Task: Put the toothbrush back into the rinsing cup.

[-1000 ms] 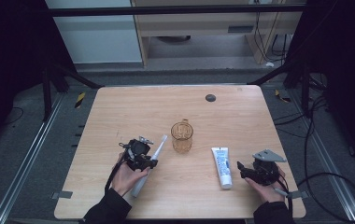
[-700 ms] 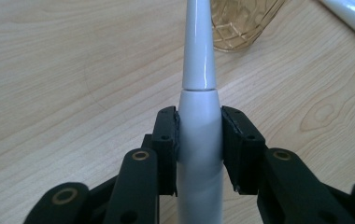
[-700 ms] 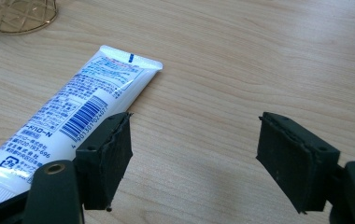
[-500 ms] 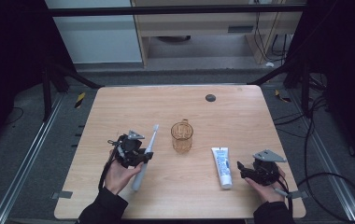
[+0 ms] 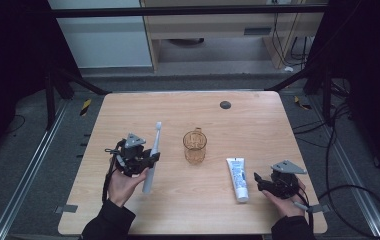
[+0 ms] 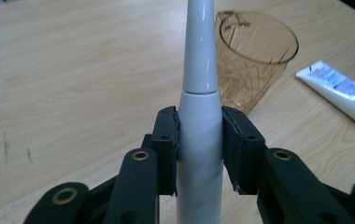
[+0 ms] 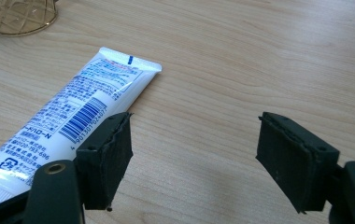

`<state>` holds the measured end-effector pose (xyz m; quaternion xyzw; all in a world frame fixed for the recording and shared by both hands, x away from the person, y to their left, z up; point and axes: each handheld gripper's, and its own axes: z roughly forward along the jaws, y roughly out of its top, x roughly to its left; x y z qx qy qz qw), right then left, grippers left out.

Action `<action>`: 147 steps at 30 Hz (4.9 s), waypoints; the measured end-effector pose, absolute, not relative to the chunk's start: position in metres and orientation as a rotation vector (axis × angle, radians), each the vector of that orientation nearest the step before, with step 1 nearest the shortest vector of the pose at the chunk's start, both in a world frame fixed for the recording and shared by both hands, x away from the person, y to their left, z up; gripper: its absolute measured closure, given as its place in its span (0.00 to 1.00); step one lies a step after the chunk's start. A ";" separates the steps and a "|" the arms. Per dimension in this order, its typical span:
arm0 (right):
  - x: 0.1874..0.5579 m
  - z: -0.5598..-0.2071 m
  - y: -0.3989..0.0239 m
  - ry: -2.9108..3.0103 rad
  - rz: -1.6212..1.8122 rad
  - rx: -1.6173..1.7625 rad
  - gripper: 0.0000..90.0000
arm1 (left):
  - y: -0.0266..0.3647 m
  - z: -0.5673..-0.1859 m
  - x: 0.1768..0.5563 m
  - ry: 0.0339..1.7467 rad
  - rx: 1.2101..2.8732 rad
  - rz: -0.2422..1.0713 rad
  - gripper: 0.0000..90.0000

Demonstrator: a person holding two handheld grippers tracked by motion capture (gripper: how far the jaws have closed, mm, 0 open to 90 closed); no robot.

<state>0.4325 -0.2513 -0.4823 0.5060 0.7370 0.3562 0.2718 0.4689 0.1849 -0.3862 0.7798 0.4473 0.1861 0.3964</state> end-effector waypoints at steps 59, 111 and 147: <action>0.433 -0.484 -0.254 1.956 0.966 1.341 0.29 | 0.126 -0.329 0.529 0.939 1.490 0.634 0.75; 0.434 -0.486 -0.254 1.961 0.963 1.333 0.30 | 0.095 -0.398 0.538 0.863 1.619 0.617 0.75; 0.434 -0.486 -0.251 1.963 0.960 1.334 0.30 | 0.099 -0.435 0.526 0.855 1.725 0.623 0.75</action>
